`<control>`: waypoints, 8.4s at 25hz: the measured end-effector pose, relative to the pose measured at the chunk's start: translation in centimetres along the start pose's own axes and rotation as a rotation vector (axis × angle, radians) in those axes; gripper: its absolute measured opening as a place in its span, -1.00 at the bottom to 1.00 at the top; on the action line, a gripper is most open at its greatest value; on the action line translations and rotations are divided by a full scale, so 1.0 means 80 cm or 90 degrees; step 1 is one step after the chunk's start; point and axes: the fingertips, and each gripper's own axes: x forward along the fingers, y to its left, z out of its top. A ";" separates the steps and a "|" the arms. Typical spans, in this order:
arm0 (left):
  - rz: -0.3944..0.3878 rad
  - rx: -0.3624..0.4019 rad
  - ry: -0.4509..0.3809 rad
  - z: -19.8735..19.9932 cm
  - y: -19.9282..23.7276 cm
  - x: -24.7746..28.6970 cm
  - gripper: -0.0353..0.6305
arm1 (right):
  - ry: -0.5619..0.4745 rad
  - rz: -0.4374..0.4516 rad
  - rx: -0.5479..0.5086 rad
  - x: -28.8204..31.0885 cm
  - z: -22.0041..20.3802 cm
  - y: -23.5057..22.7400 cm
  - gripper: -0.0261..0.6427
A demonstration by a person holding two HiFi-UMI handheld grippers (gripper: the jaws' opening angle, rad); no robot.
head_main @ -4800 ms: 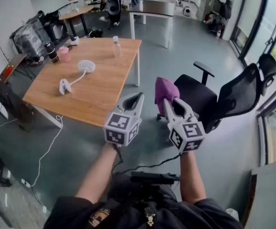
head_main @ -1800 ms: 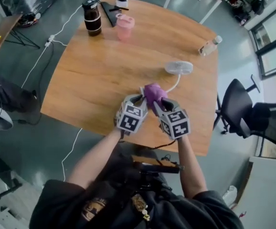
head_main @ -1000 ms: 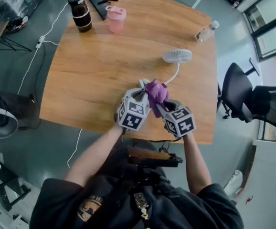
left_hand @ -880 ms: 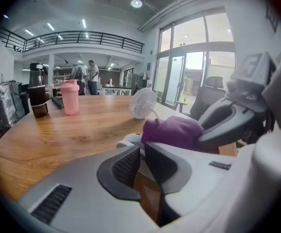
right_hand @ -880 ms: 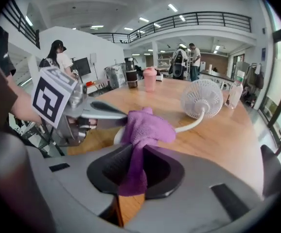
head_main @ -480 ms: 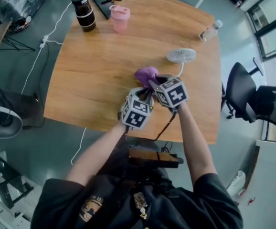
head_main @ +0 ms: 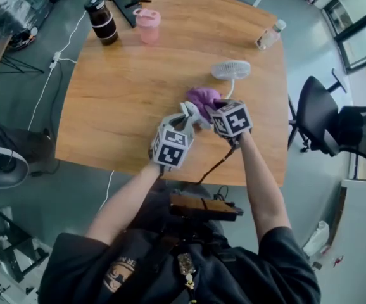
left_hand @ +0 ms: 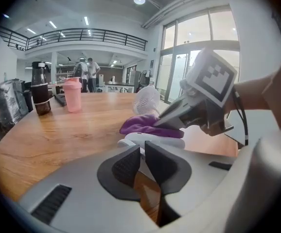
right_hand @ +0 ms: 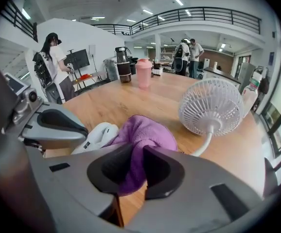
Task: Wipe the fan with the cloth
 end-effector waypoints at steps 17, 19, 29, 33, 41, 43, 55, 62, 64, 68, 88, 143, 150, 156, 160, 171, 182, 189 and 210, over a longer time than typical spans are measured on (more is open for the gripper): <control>0.050 -0.007 0.004 0.004 -0.007 0.003 -0.80 | -0.057 -0.186 -0.053 -0.073 -0.017 -0.136 -0.70; 0.055 -0.013 0.004 0.003 -0.008 0.004 -0.80 | -0.071 -0.180 -0.031 -0.072 -0.032 -0.124 -0.70; 0.073 -0.029 0.001 0.001 -0.005 0.004 -0.82 | -0.121 -0.038 -0.017 -0.046 -0.063 0.020 -0.70; 0.083 -0.014 0.023 0.001 -0.002 0.007 -0.82 | -0.109 -0.092 -0.012 -0.053 -0.068 -0.039 -0.70; 0.112 0.010 0.056 0.007 -0.002 0.008 -0.88 | -0.167 -0.190 0.041 -0.097 -0.045 -0.154 -0.70; 0.114 0.027 0.042 0.025 -0.008 0.009 -0.88 | -0.190 -0.186 0.035 -0.108 -0.035 -0.156 -0.70; 0.123 0.156 0.068 0.046 -0.033 0.067 -0.88 | -0.279 -0.251 0.059 -0.165 -0.009 -0.212 -0.70; 0.121 0.155 0.068 0.046 -0.035 0.067 -0.88 | -0.182 -0.231 0.154 -0.094 -0.076 -0.244 -0.70; 0.121 0.154 0.068 0.046 -0.035 0.067 -0.88 | -0.155 -0.210 0.166 -0.070 -0.088 -0.233 -0.70; 0.117 0.150 0.069 0.046 -0.037 0.067 -0.88 | -0.109 -0.180 0.159 -0.032 -0.091 -0.213 -0.70; 0.112 0.148 0.065 0.046 -0.035 0.070 -0.88 | -0.191 -0.196 -0.021 -0.079 0.027 -0.151 -0.70; -0.002 0.153 0.210 0.045 -0.046 0.084 -0.88 | -0.172 -0.218 -0.029 -0.109 0.070 -0.175 -0.70; -0.094 0.132 0.243 0.043 -0.050 0.084 -0.88 | -0.123 -0.145 -0.042 -0.054 0.096 -0.107 -0.70; -0.156 0.113 0.244 0.042 -0.055 0.079 -0.88 | -0.083 -0.088 0.017 -0.006 0.083 -0.096 -0.70; -0.165 0.130 0.246 0.039 -0.050 0.078 -0.88 | -0.090 -0.013 0.062 0.001 0.070 -0.080 -0.70; -0.064 0.212 0.204 0.077 -0.081 0.090 -0.88 | -0.288 -0.036 0.131 -0.156 0.024 -0.135 -0.70; 0.099 0.217 0.198 0.126 -0.116 0.197 -0.68 | -0.323 -0.018 0.232 -0.205 -0.089 -0.206 -0.70; 0.135 0.233 0.228 0.121 -0.123 0.223 -0.66 | -0.328 -0.005 0.256 -0.211 -0.118 -0.231 -0.70; 0.165 0.261 0.253 0.088 -0.079 0.232 -0.64 | -0.317 -0.004 0.263 -0.210 -0.116 -0.218 -0.70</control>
